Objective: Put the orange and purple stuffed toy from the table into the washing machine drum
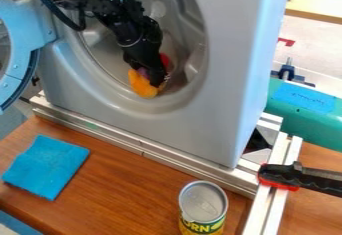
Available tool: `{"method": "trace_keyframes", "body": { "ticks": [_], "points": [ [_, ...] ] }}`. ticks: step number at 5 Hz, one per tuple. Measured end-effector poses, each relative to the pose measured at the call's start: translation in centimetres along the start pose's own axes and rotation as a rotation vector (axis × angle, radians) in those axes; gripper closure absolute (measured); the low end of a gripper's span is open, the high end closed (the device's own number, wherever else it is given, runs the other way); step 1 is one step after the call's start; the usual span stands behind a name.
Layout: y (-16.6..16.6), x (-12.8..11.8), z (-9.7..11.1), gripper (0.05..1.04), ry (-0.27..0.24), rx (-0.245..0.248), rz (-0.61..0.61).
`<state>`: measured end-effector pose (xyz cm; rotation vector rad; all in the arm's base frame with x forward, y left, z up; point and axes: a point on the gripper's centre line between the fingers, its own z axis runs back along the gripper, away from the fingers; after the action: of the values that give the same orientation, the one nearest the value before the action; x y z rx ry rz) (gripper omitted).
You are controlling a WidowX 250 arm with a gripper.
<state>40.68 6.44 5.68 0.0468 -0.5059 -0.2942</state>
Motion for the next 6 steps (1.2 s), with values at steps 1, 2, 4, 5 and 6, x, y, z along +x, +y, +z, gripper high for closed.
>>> {"method": "trace_keyframes", "body": {
  "ticks": [1,2,4,5,6],
  "points": [
    [-0.4,-0.5,-0.3,0.081,-0.001,-0.009,0.028],
    [-0.6,-0.2,0.3,0.075,-0.018,-0.015,0.050],
    [-0.8,-1.2,4.8,0.081,-0.041,0.008,0.073],
    [-1.5,-2.6,6.3,0.081,0.022,-0.046,0.047],
    [-4.3,-5.8,6.8,0.081,0.178,-0.136,-0.020]
  ]
}}
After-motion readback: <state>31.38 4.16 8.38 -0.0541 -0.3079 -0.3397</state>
